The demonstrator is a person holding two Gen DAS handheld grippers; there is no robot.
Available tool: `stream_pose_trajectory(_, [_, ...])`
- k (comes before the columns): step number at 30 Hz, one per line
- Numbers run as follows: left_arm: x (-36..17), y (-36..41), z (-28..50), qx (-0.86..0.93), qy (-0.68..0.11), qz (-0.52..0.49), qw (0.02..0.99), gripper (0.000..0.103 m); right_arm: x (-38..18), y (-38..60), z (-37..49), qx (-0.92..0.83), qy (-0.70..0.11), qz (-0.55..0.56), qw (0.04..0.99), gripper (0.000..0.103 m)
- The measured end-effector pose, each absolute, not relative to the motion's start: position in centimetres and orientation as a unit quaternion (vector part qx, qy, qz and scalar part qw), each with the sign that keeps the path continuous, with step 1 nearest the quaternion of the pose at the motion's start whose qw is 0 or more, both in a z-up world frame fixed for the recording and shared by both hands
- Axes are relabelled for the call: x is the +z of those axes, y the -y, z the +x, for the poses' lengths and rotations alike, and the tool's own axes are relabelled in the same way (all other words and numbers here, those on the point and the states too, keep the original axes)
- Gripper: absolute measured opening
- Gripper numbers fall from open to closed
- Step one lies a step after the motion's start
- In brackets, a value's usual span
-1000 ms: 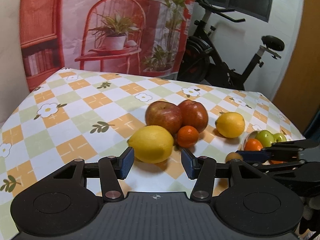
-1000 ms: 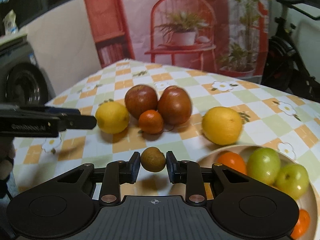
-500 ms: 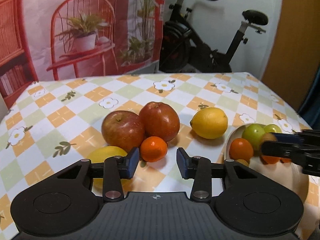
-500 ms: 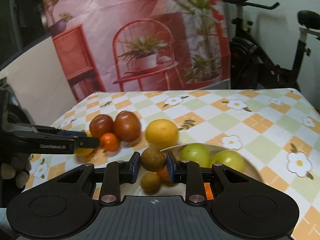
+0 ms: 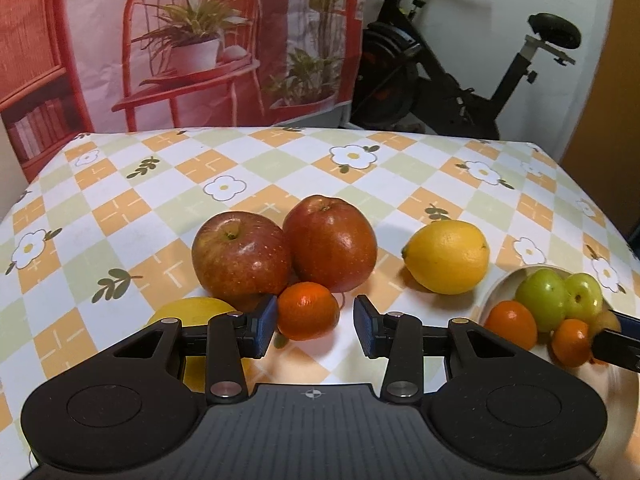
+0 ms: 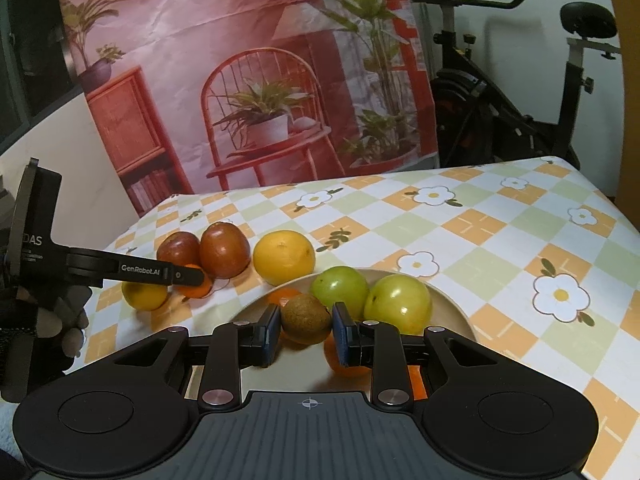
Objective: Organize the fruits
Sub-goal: 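Grasp a small brown kiwi with the right gripper while the left gripper grasps a mandarin, then carry the right gripper's kiwi over the plate while the left gripper carries its mandarin there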
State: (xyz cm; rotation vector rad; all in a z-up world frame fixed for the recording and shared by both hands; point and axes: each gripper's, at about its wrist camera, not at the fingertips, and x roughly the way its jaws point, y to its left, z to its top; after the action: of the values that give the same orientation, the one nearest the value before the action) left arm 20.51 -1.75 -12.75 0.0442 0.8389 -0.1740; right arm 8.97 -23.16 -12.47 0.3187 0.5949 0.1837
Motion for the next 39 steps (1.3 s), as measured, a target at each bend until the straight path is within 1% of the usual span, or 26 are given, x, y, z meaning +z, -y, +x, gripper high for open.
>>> stream_pose_trajectory(13, [-12.8, 2.6, 20.6, -0.056, -0.408, 0.047, 0.910, 0.044, -12.5, 23.8, 8.5, 0.087, -0.292, 0.164, 0.938, 0.026])
stream_pose_trajectory(16, [-12.8, 2.7, 20.4, -0.052, -0.405, 0.059, 0.911, 0.038, -12.6, 23.9, 8.5, 0.086, -0.293, 0.164, 0.938, 0.026])
stream_pose_trajectory(31, [-12.5, 2.5, 17.1, -0.112, -0.434, 0.027, 0.894, 0.038, -12.5, 24.4, 8.3, 0.080, -0.294, 0.162, 0.939, 0.026])
stream_pose_trajectory(39, [-12.7, 2.4, 17.0, -0.118, -0.447, 0.028, 0.886, 0.039, -12.5, 24.2, 8.3, 0.081, -0.294, 0.159, 0.939, 0.026])
